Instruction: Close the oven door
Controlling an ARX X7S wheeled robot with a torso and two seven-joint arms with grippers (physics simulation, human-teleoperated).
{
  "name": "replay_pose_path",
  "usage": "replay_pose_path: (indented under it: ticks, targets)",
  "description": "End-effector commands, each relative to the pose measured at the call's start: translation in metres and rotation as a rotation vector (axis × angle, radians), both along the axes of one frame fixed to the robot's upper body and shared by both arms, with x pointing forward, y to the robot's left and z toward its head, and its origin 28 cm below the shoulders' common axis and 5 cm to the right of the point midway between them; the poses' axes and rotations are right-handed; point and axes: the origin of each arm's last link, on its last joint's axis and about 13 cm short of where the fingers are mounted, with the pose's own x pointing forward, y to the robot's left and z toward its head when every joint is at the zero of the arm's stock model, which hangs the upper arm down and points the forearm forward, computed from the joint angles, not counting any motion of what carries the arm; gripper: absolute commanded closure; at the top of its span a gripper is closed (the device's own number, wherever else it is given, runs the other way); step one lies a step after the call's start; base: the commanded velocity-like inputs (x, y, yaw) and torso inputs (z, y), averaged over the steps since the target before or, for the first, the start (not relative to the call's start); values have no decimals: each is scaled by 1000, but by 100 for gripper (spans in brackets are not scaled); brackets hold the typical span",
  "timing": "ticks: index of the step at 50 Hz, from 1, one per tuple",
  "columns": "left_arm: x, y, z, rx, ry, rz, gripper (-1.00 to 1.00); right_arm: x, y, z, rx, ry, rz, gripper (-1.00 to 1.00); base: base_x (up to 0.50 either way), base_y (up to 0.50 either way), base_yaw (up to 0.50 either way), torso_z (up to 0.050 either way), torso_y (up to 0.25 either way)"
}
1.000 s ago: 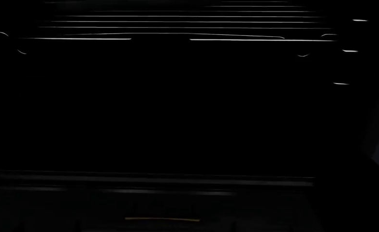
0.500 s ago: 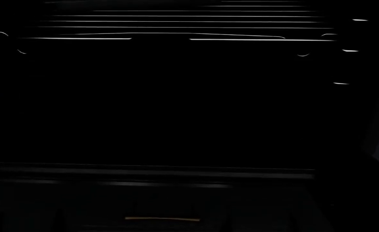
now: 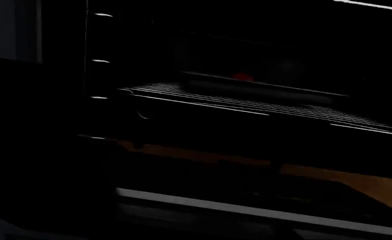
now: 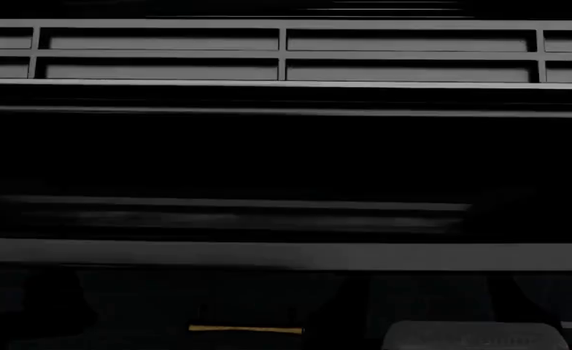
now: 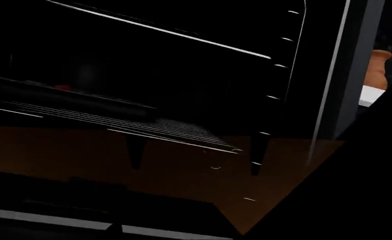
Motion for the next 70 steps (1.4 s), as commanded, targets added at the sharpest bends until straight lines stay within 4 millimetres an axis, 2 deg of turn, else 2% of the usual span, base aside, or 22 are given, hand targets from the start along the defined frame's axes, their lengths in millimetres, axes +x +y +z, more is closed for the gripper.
replay_pose_path:
  ticks: [1, 14, 22, 25, 31, 35, 37, 41, 45, 49, 53, 56, 59, 64, 65, 67, 70]
  targets:
    - [9, -9, 36, 27, -54, -35, -100, 1, -8, 38, -4, -73, -25, -100, 0, 0, 0, 0, 0]
    - [30, -19, 68, 52, -82, -82, -100, 18, -14, 78, -22, -120, -51, -100, 0, 0, 0, 0, 0]
    - [57, -19, 93, 81, -72, -107, -100, 42, -20, 108, -17, -132, -43, -100, 0, 0, 0, 0, 0]
    - [72, -16, 107, 92, -78, -89, -100, 57, -21, 126, -29, -145, -31, -100, 0, 0, 0, 0, 0]
    - [88, -14, 133, 82, -81, -73, -100, 71, -21, 158, 27, -139, 13, -100, 0, 0, 0, 0, 0]
    - [98, -17, 146, 107, -75, -108, -100, 79, -24, 168, 3, -87, -36, -100, 0, 0, 0, 0, 0]
    - [104, -18, 144, 116, -66, -96, -100, 82, -26, 172, 16, -80, -33, -100, 0, 0, 0, 0, 0]
    - [123, -18, 147, 109, -36, -90, -100, 97, -28, 188, 65, -54, -3, -100, 0, 0, 0, 0, 0]
    - [144, -18, 164, 150, -33, -73, -100, 116, -29, 206, 36, -47, -20, -100, 0, 0, 0, 0, 0]
    - [157, -21, 173, 184, -1, -56, -100, 133, -32, 213, 17, -42, -58, -100, 0, 0, 0, 0, 0]
    - [171, -22, 176, 132, 17, -66, -100, 149, -32, 218, 32, -30, -56, -100, 0, 0, 0, 0, 0]
    - [183, -21, 185, 62, 54, -100, -100, 158, -32, 229, 5, -33, -58, -100, 19, 0, -3, 0, 0]
    - [196, -21, 197, 95, 57, -85, -100, 167, -30, 239, -7, -35, -56, -100, 27, 0, -9, 5, 0]
    - [217, -23, 214, 137, 45, -37, -100, 202, -28, 255, 1, -3, -60, -100, 25, 0, -11, 2, -4]
    - [220, -23, 217, 131, 43, -31, -100, 207, -26, 262, 98, 9, 1, -100, 37, 0, -8, 0, 0]
    - [220, -21, 218, 120, 80, -7, -100, 212, -21, 270, 28, -5, -3, -100, 46, 0, -2, 6, -14]
    - [218, -20, 223, 132, 91, 8, -100, 219, -21, 277, 43, 6, -11, -100, 41, 1, 1, 4, -14]
